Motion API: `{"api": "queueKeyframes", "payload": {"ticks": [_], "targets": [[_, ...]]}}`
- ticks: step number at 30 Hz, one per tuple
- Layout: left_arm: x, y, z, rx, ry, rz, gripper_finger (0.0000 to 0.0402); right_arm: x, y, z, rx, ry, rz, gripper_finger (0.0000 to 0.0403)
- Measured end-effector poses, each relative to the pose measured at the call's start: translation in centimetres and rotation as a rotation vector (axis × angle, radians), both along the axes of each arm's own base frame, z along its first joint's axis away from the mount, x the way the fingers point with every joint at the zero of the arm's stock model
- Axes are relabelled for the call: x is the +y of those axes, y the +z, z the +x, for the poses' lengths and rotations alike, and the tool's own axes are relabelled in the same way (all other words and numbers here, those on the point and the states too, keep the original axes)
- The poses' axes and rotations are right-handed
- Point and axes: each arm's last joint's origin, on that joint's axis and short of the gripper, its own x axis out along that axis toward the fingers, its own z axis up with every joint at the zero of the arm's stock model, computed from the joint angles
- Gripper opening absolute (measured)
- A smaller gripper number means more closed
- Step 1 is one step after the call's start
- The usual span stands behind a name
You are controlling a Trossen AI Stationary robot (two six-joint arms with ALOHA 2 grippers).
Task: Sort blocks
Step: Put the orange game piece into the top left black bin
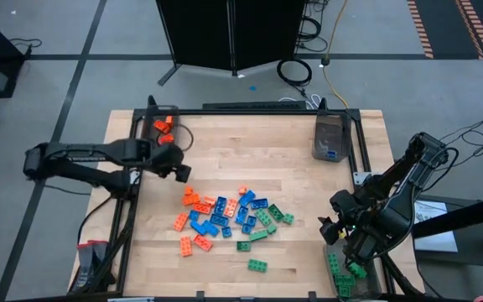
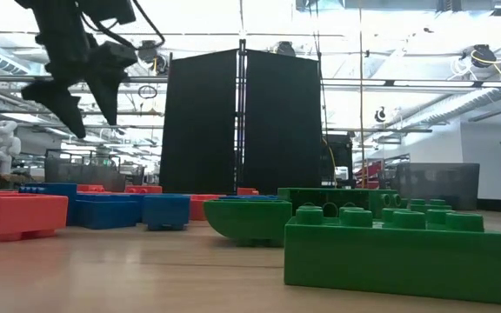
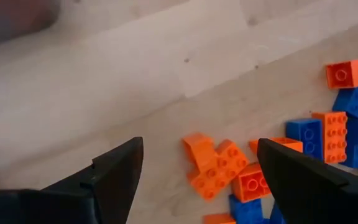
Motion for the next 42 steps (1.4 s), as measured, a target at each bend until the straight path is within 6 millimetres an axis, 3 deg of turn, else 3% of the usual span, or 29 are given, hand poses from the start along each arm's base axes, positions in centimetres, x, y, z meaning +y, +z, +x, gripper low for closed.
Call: {"api": "queueKeyframes", "payload": {"ticks": [9,18,25,31,39,42], "targets": [[-3.5,-2.6,2.3,0.113,0.020,0.020,0.0318,0.0,0.0,0.0,0.003,0.006,-0.004,0.0299],[-4.1,-6.0,4.9,0.207,0.023,0.054,0.0318,0.0,0.0,0.0,0.004,0.009,-0.005,0.0299],[-4.3,-7.9,5.6,0.292,0.020,0.047,0.0310,0.0,0.0,0.0,0.004,0.008,-0.005,0.0299],[-4.3,-8.6,6.1,0.292,0.021,0.060,0.0240,0.0,0.0,0.0,0.011,0.026,-0.014,0.0299],[-4.4,-8.6,6.5,0.250,0.026,0.053,0.0081,-0.1,0.0,-0.1,0.021,0.030,-0.026,0.0299],[-4.3,-8.5,6.6,0.238,0.006,0.063,0.0066,-0.1,0.0,-0.1,0.020,0.031,-0.026,0.0299]]}}
